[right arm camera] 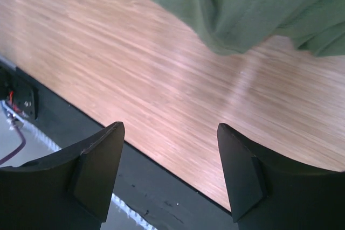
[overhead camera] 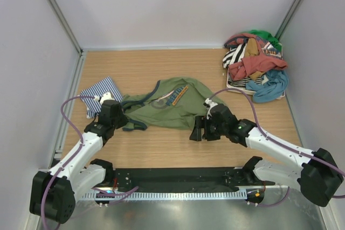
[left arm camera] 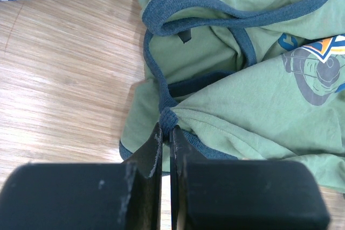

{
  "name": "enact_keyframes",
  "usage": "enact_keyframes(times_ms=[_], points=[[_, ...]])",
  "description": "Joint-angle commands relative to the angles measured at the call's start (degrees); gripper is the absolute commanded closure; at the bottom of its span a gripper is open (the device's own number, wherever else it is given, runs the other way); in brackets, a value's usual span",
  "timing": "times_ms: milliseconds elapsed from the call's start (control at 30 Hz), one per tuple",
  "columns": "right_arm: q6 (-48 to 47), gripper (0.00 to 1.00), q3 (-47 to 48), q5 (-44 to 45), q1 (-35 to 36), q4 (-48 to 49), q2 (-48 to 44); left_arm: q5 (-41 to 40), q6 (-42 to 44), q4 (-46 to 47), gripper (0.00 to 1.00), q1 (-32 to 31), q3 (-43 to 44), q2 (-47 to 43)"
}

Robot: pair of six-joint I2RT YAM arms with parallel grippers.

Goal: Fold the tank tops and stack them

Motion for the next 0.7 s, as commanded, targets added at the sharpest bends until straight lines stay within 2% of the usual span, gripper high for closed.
enact_keyframes(times_ms=[0,133,233,467,667], points=[[0.22,0.24,3.69,6.11,0.07,-1.39,-0.51,0.15,0.60,2.16,1.00,0.30,0.03,-0.25],[1.62,0.30,3.44,15.14,0.07,1.66,-0.33,0.33,0.60,2.25,1.00,0.39,-0.06,-0.16],[2.33,0.32,2.73,18.15,-0.19,4.84,0.44,0.50,0.60,2.25,1.00,0.39,0.11,0.01],[1.19,0.30,8.43,17.89,-2.82,7.92,11.07,0.59,0.68,2.25,1.00,0.39,0.11,0.10],[1.71,0.30,9.67,15.00,-8.17,10.73,14.87,0.68,0.68,2.25,1.00,0.39,0.03,0.10]])
